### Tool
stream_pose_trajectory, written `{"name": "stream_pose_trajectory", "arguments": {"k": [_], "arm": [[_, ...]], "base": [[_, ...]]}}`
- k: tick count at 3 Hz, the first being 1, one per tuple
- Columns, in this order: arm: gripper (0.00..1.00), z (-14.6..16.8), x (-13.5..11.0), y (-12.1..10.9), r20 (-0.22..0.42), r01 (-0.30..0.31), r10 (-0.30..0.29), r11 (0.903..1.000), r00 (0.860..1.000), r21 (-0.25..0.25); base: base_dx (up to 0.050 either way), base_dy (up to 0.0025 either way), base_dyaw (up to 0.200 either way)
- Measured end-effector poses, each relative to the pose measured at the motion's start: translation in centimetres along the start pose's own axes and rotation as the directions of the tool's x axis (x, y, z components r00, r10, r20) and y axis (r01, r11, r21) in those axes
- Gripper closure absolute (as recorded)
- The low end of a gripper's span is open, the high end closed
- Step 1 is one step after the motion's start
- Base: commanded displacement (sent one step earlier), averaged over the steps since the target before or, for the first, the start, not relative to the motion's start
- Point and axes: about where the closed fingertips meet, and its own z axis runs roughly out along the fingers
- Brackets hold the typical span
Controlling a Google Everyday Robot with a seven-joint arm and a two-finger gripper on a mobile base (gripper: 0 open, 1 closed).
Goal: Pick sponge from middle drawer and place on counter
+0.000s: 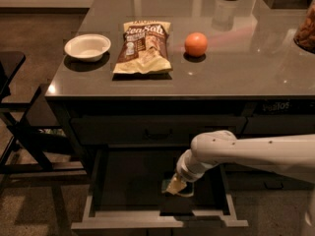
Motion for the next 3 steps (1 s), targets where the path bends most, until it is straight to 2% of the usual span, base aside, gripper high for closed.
{"name": "stream_pose_trajectory", "arguments": {"k": [1, 2, 3], "arm": [[1.0, -8.0, 1.4, 0.2, -0.06, -0.036, 0.042, 0.9956, 0.997, 0.086], [1.0, -8.4, 1.5, 0.1, -0.063, -0.043, 0.049, 0.9956, 0.997, 0.083], [1.0, -10.1, 1.9, -0.2, -0.061, -0.061, 0.067, 0.994, 0.996, 0.091]], "base": [[0.0, 0.0, 0.0], [0.0, 0.0, 0.0], [0.0, 0.0, 0.0]]}}
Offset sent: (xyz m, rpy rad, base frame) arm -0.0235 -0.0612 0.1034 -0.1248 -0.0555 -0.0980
